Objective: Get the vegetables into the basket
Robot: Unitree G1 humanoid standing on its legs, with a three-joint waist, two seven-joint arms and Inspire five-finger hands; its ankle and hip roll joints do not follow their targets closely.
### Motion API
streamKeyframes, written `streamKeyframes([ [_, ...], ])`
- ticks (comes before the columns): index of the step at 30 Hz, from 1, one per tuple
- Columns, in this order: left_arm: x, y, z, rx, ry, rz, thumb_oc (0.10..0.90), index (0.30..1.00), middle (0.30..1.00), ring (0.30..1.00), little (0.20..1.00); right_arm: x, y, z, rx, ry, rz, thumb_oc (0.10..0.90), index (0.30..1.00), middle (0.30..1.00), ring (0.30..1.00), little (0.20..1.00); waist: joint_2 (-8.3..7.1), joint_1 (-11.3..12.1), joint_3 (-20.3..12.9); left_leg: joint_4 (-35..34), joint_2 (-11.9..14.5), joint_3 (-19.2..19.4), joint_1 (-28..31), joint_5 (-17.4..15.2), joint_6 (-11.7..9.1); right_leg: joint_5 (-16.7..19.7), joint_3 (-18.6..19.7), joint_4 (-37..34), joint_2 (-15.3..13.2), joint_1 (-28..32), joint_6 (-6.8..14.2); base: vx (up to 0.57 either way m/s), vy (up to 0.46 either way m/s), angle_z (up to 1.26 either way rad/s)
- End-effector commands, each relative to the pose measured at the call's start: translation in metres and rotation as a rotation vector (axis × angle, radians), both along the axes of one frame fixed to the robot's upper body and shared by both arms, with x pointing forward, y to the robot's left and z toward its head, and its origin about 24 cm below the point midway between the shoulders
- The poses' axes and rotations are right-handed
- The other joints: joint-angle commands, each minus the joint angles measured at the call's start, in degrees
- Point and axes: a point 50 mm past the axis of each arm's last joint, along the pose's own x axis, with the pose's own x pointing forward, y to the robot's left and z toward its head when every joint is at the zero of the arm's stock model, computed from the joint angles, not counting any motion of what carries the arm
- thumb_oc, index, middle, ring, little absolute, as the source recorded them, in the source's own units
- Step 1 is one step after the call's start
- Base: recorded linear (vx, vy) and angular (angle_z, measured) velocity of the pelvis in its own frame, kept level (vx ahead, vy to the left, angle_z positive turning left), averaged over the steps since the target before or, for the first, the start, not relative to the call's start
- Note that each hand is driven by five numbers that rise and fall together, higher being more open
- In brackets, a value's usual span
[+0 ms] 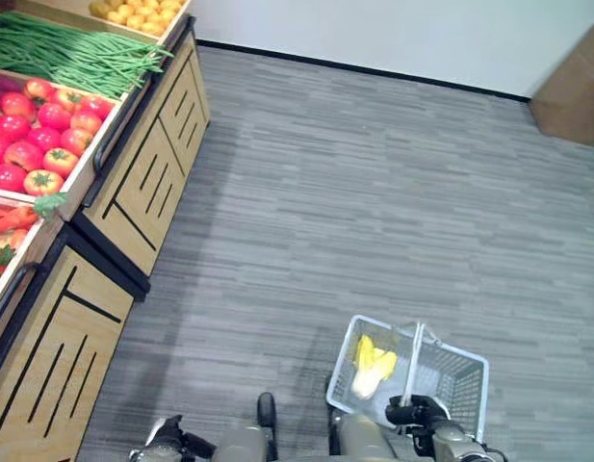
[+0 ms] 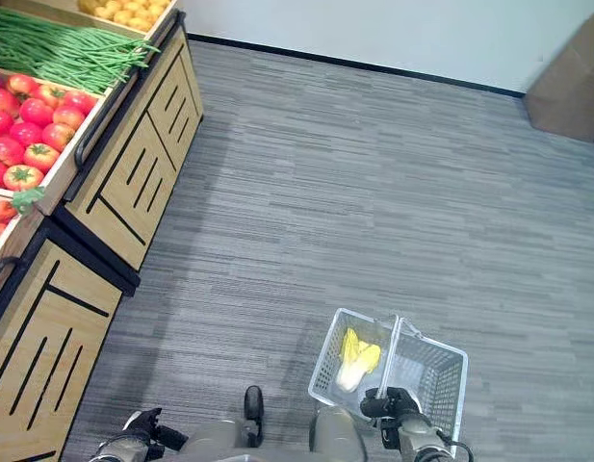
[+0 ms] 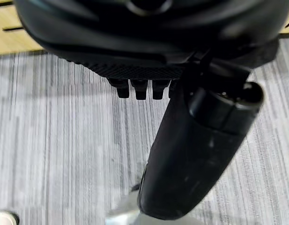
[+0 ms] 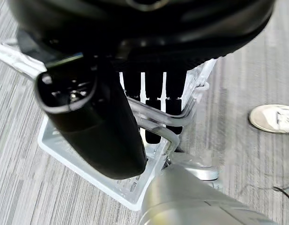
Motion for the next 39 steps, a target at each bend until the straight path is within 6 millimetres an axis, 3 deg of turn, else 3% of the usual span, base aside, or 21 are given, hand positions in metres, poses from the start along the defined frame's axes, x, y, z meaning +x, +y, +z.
streamKeyframes([
  [1,0.003,0.008,0.003,0.024,-0.006,0.015,0.900,1.000,1.000,1.000,1.000,-0.026,-0.026,-0.001,-0.068,0.092,0.023,0.400,0.300,0.300,0.300,0.300,1.48,0.49,0.37,7.98,1.84,-1.94,2.46,-9.78,-2.09,-0.83,3.23,5.17,1.79,-2.95,-0.05,0.16,-0.190,0.81],
  [5,0.002,0.003,0.001,0.009,0.001,0.027,0.900,1.000,1.000,1.000,1.000,-0.028,-0.030,0.000,-0.080,0.098,0.015,0.400,0.300,0.300,0.300,0.300,1.78,-0.05,-0.14,6.99,3.36,-5.10,2.84,-8.55,-3.58,-3.74,-0.34,6.54,1.81,-2.37,-1.62,0.19,-0.237,0.49],
  [12,0.007,-0.003,0.001,-0.004,-0.018,0.031,0.900,1.000,1.000,1.000,1.000,-0.026,-0.031,0.001,-0.086,0.090,0.012,0.400,0.300,0.300,0.300,0.300,2.38,-0.46,0.46,6.85,4.60,-7.20,2.40,-7.57,-4.73,-7.83,-3.12,10.89,2.12,-3.45,-3.49,0.12,-0.167,0.44],
  [16,0.018,-0.010,0.002,-0.034,-0.061,0.051,0.900,1.000,1.000,1.000,1.000,-0.028,-0.032,0.001,-0.098,0.097,0.023,0.400,0.300,0.300,0.300,0.300,2.43,-0.57,1.05,5.63,6.07,-10.34,0.67,-4.05,-6.21,-9.76,-6.97,9.75,2.36,-1.82,-5.44,0.09,-0.261,0.64],
  [18,0.020,-0.014,0.001,-0.048,-0.069,0.046,0.900,1.000,1.000,1.000,1.000,-0.032,-0.036,0.001,-0.099,0.103,0.003,0.400,0.300,0.300,0.300,0.300,2.48,-1.12,1.38,6.92,6.33,-7.67,-0.73,-4.28,-5.99,-9.72,-9.17,8.51,1.51,-0.28,-5.43,0.01,-0.067,0.93],
  [21,0.024,-0.023,0.000,-0.077,-0.077,0.004,0.900,1.000,1.000,1.000,1.000,-0.041,-0.044,0.001,-0.093,0.122,-0.057,0.400,0.300,0.300,0.300,0.300,3.65,-3.09,1.79,7.03,7.29,6.72,-2.31,-5.12,-5.16,-9.70,-13.95,7.75,-0.75,1.88,-4.47,-0.03,0.104,1.49],
  [23,0.028,-0.025,0.001,-0.070,-0.083,-0.038,0.900,1.000,1.000,1.000,1.000,-0.047,-0.045,0.000,-0.092,0.142,-0.068,0.400,0.300,0.300,0.300,0.300,5.11,-3.87,1.73,5.26,7.09,12.12,-1.87,-4.56,-5.50,-10.11,-16.65,8.23,-1.69,2.86,-3.52,0.00,0.211,1.52],
  [25,0.025,-0.023,0.001,-0.073,-0.080,-0.016,0.900,1.000,1.000,1.000,1.000,-0.048,-0.040,-0.002,-0.085,0.152,-0.055,0.400,0.300,0.300,0.300,0.300,5.22,-3.41,1.38,4.91,5.76,9.61,-1.32,-5.72,-4.68,-10.32,-16.70,9.42,-1.97,2.60,-3.12,0.04,0.233,0.85],
  [28,0.022,-0.020,0.000,-0.064,-0.061,-0.023,0.900,1.000,1.000,1.000,1.000,-0.049,-0.035,-0.004,-0.075,0.163,-0.039,0.400,0.300,0.300,0.300,0.300,4.85,-3.19,1.02,4.10,5.53,10.40,-0.78,-5.78,-4.11,-9.44,-16.71,8.95,-2.68,3.37,-2.41,0.04,0.169,-0.01],
  [33,0.017,-0.005,0.003,-0.023,-0.040,-0.031,0.900,1.000,1.000,1.000,1.000,-0.043,-0.023,-0.006,-0.091,0.207,0.155,0.400,0.300,0.300,0.300,0.300,2.61,-0.08,0.72,0.55,3.73,9.73,0.56,-5.47,-2.37,-4.86,-16.73,6.05,-3.93,4.60,-0.19,0.05,0.222,0.00],
  [39,0.017,-0.002,0.004,-0.030,-0.060,-0.001,0.900,1.000,1.000,1.000,1.000,-0.026,-0.013,-0.005,-0.080,0.181,0.268,0.400,0.300,0.300,0.300,0.300,0.76,2.82,0.71,3.32,1.90,6.06,-0.16,-7.82,-0.46,-3.51,-17.67,7.86,-5.52,5.20,0.84,0.03,0.194,0.25],
])
